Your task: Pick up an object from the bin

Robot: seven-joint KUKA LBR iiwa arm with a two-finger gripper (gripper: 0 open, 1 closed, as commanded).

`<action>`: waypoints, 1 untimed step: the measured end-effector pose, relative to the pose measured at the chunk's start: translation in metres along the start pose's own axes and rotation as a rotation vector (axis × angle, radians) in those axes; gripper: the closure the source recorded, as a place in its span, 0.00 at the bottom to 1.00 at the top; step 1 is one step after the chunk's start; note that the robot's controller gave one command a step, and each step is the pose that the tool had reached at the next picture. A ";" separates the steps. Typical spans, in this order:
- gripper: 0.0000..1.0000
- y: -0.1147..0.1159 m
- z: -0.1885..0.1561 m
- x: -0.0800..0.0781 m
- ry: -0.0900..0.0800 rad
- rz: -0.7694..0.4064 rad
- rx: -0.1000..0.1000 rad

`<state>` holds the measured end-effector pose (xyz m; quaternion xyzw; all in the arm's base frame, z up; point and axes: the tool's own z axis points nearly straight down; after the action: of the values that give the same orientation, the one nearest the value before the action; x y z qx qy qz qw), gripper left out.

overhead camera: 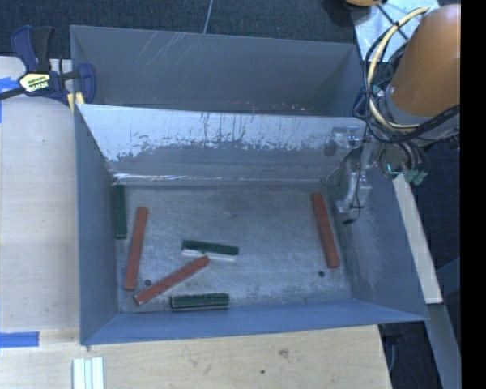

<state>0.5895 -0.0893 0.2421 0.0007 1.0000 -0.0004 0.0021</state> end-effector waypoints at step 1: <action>0.00 -0.022 0.050 0.010 -0.006 -0.030 0.001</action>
Offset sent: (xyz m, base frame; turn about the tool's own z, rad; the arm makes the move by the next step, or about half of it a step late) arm 0.0286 -0.0466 -0.0982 -0.3599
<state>0.5793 -0.1114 0.1926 -0.0143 0.9999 -0.0008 0.0054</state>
